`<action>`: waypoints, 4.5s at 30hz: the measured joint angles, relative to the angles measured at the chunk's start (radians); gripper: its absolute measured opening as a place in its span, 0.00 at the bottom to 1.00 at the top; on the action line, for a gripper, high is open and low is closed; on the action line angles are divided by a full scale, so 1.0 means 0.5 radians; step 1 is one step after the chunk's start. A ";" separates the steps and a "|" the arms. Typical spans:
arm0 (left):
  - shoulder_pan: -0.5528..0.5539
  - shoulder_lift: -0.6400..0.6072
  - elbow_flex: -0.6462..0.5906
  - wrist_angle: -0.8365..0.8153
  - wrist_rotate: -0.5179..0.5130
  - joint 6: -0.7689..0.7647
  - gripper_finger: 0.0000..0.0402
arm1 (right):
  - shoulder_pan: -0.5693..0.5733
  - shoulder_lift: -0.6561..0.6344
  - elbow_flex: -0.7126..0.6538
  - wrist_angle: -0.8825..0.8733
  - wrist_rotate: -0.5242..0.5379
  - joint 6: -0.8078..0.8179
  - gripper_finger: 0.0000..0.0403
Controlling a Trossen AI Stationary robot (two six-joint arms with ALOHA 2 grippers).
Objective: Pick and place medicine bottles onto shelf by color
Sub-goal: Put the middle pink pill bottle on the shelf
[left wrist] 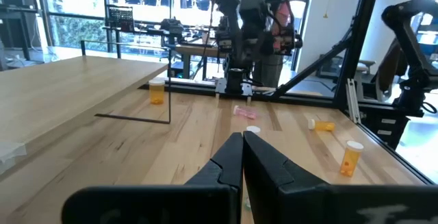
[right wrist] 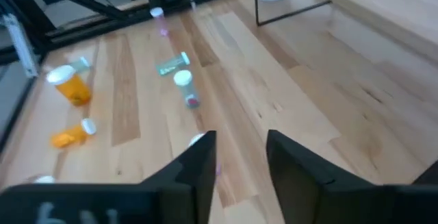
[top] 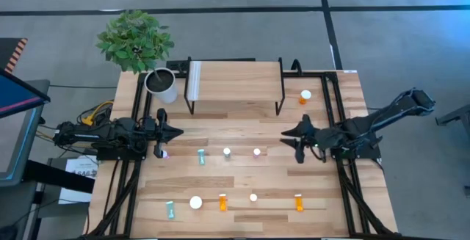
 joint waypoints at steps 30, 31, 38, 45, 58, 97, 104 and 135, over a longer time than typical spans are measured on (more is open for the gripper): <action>0.000 0.001 0.000 0.001 0.000 0.000 0.00 | -0.110 1.154 0.053 1.007 -0.270 -0.084 0.71; 0.000 0.000 0.000 0.001 0.000 0.000 0.00 | -0.111 1.188 0.077 1.011 -0.271 -0.094 0.72; 0.000 0.001 0.000 0.001 0.000 -0.001 0.00 | -0.118 1.420 0.171 1.019 -0.269 -0.196 0.73; 0.000 0.000 0.000 0.001 0.000 0.000 0.00 | -0.135 1.562 0.215 1.018 -0.267 -0.194 0.73; 0.000 0.000 0.000 0.000 0.000 0.000 0.00 | -0.137 1.603 0.226 1.032 -0.266 -0.179 0.64; 0.000 0.000 0.000 0.000 0.000 0.000 0.00 | -0.229 1.164 0.227 1.008 -0.268 -0.275 0.35; 0.000 0.000 0.000 0.000 0.000 0.000 0.00 | -0.525 0.817 0.385 0.799 -0.267 -0.563 0.34; 0.000 0.001 0.000 0.000 0.005 0.000 0.00 | -2.018 1.135 1.062 0.141 -0.851 -0.717 0.38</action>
